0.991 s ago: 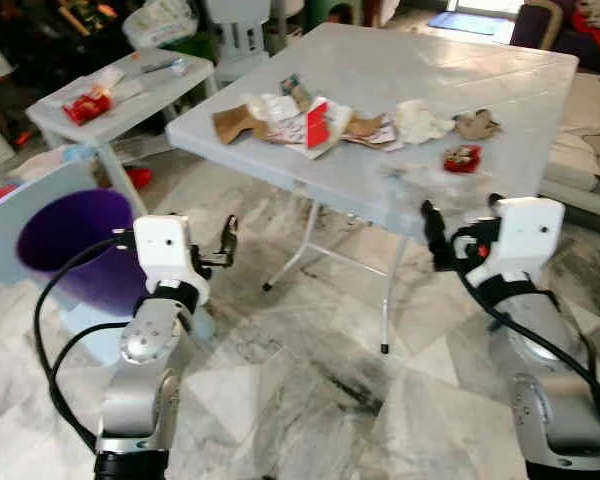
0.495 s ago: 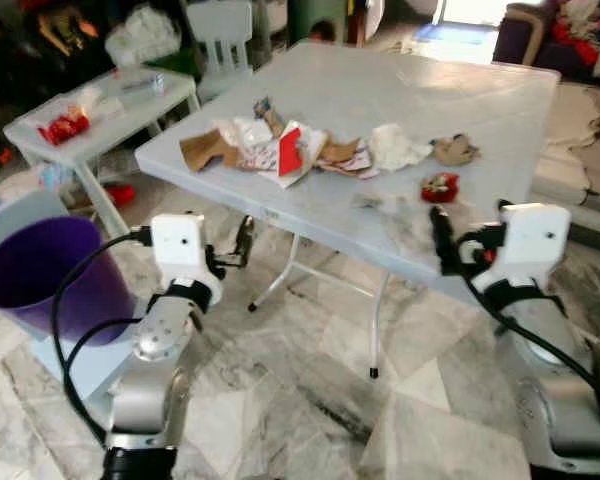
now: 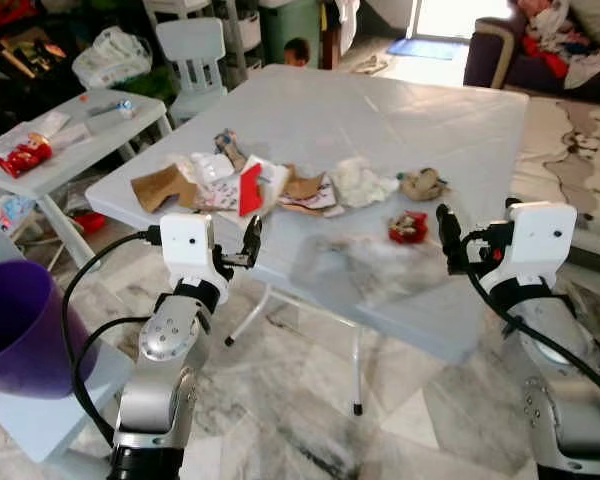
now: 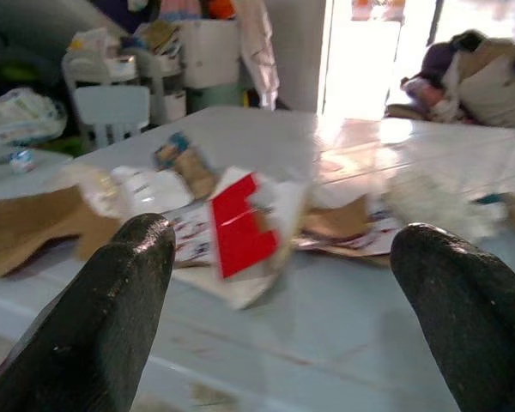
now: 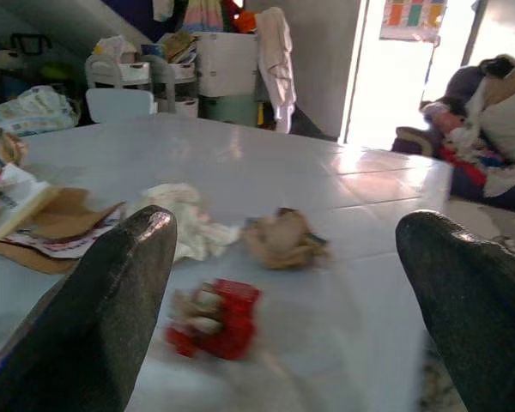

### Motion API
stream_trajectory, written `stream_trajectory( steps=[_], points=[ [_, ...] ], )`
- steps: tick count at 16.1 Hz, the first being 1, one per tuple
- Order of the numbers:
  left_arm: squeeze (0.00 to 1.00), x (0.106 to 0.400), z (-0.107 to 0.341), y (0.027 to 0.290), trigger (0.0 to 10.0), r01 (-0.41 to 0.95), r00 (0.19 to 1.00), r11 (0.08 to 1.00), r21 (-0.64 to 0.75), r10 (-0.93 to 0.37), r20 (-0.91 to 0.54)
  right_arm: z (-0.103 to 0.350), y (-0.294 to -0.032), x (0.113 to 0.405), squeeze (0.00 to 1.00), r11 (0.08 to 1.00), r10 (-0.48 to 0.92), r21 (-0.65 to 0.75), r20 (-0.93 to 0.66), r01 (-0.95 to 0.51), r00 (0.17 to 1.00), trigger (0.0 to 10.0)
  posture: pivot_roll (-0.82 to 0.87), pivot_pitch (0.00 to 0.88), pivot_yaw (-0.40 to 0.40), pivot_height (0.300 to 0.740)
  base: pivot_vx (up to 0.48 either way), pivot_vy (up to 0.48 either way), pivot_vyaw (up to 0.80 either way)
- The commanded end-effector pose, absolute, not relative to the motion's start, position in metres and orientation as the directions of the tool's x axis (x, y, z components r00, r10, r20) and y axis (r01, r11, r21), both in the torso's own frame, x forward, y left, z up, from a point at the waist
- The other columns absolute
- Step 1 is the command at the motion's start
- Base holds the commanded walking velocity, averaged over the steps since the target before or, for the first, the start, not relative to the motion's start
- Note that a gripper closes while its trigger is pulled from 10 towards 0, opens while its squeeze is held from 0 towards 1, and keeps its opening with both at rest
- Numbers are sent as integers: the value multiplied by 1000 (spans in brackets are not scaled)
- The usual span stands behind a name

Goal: Picking trash to rubbish bin

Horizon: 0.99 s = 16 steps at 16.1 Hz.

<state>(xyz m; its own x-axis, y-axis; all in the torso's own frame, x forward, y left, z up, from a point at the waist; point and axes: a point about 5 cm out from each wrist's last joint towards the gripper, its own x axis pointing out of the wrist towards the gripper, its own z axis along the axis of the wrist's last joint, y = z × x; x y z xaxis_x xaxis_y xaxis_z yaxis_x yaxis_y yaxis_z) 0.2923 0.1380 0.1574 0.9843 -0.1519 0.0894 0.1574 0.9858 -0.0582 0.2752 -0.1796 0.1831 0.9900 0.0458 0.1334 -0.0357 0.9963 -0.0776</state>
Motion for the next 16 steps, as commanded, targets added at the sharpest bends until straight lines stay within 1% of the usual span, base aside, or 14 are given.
stream_trajectory(
  steps=[1, 6, 12, 16],
  points=[
    [0, 293, 155, 144, 10000, 131, 989, 990, -45, -128, 74, 180, -175, 275, 0, 995, 69, -84, 111, -60, 991, 10000, -14, 98, 43, 740, 375, 0, 0],
    [0, 290, 150, 144, 10000, 126, 991, 991, -40, -124, 52, 170, -177, 274, 0, 994, 76, -82, 54, -71, 996, 10000, -10, 104, 39, 740, 284, 0, 0],
    [0, 285, 139, 141, 10000, 135, 991, 989, -55, -136, -2, 154, -174, 269, 0, 988, 142, -49, -74, -146, 987, 10000, -12, 113, 31, 740, 0, 0, 0],
    [0, 273, 130, 140, 10000, 156, 987, 986, -58, -158, -38, 142, -172, 261, 0, 977, 206, -26, -164, -212, 965, 10000, -3, 136, 21, 740, 0, 0, 0]
  ],
)
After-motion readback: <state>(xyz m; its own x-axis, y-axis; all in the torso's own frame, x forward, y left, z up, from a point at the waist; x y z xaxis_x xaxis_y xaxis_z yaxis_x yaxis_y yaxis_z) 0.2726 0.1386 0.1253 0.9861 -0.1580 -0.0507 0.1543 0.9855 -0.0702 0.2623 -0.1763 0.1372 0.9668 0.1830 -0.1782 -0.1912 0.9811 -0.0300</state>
